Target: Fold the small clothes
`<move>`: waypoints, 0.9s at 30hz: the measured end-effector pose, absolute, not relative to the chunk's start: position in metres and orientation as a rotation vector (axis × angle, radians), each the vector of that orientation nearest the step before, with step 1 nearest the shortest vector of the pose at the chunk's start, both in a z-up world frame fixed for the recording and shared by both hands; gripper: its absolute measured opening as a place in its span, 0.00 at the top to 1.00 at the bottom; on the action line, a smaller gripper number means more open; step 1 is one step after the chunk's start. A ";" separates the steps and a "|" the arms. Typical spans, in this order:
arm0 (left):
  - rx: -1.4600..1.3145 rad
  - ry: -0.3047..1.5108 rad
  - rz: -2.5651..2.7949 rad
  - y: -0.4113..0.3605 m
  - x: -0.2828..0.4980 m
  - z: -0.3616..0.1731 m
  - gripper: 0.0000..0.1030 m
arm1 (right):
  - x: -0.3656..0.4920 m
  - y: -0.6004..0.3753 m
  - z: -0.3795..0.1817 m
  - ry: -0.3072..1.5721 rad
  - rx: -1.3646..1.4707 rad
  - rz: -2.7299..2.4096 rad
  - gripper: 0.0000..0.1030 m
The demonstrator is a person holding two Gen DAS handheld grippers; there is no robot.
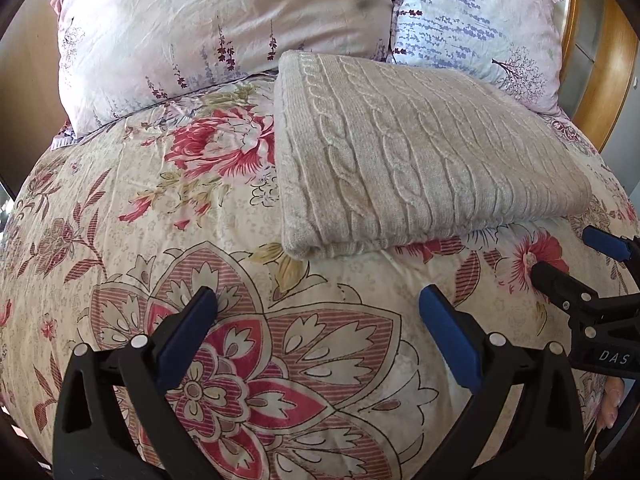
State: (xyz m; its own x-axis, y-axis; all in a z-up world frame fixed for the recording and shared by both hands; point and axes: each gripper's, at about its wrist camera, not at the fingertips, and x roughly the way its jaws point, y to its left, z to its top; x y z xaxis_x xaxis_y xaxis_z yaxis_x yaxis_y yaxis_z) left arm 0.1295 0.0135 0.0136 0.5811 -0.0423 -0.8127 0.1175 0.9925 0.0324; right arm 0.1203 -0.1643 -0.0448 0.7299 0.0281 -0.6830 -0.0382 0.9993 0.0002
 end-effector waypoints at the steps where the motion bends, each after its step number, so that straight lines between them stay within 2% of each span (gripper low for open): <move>1: 0.083 0.946 -0.094 0.014 0.130 0.014 0.02 | 0.121 -0.164 -0.046 0.760 -0.015 0.034 0.01; 27: 0.082 0.942 -0.090 0.014 0.131 0.014 0.02 | 0.121 -0.167 -0.050 0.758 0.007 0.040 0.01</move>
